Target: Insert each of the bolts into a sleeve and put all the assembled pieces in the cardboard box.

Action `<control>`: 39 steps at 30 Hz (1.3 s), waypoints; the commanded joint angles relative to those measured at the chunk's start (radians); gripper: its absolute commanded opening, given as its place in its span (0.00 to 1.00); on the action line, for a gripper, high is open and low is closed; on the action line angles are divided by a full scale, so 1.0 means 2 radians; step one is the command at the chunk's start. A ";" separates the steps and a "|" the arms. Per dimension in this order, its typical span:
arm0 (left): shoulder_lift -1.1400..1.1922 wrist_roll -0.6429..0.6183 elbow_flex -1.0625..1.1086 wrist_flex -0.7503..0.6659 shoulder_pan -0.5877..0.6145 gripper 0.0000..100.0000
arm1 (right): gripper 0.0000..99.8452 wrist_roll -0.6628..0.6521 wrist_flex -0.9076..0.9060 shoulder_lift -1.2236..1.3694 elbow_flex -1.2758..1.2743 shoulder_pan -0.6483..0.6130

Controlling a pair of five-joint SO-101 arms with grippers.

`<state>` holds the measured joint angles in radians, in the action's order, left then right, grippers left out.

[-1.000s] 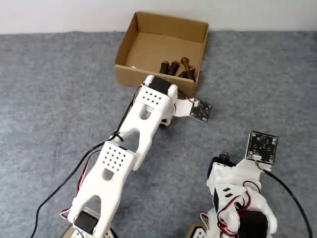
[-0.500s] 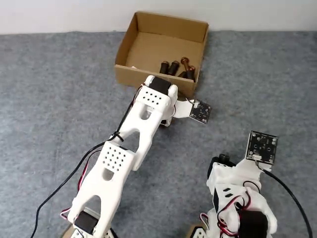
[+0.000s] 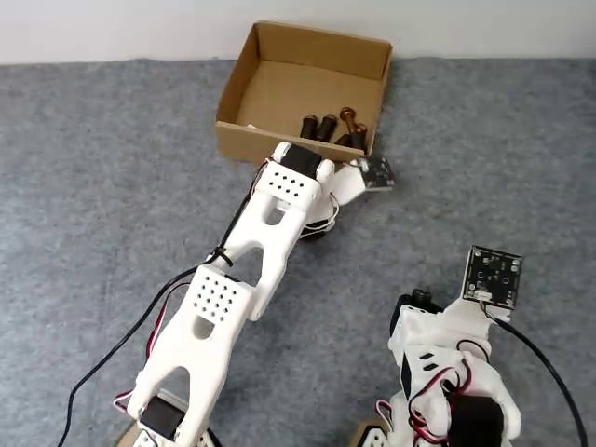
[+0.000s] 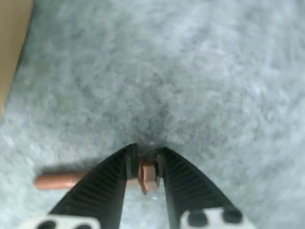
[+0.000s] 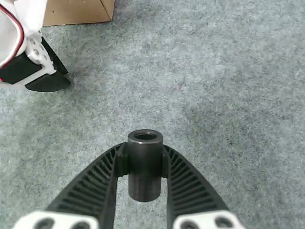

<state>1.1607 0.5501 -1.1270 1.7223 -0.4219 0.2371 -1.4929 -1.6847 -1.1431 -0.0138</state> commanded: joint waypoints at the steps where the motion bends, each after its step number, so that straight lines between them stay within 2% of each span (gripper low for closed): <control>1: -0.026 -0.104 -0.016 0.016 0.004 0.03 | 0.01 0.005 0.007 0.000 0.002 0.003; 14: -0.052 -0.364 -0.016 0.016 0.006 0.03 | 0.01 0.005 0.007 0.000 0.002 0.004; 20: -0.054 -0.384 -0.019 0.016 0.006 0.03 | 0.01 0.005 0.007 0.000 0.002 0.005; 23: -0.071 -0.358 -0.025 0.016 0.006 0.05 | 0.01 0.005 0.007 0.000 0.002 0.006; 29: -0.131 -0.335 -0.023 0.016 0.007 0.25 | 0.01 0.005 0.007 0.000 0.002 0.006; 32: -0.147 -0.311 -0.023 0.016 0.007 0.29 | 0.01 0.005 0.007 0.000 0.002 0.006; 36: -0.150 -0.221 -0.017 0.016 0.015 0.28 | 0.01 0.005 0.007 0.000 0.002 0.006; 39: -0.150 -0.090 -0.001 0.016 0.043 0.28 | 0.01 0.005 0.007 0.000 0.002 0.006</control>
<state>0.9352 0.1343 -1.1316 1.7269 -0.3851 0.2371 -1.4929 -1.6847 -1.1431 -0.0138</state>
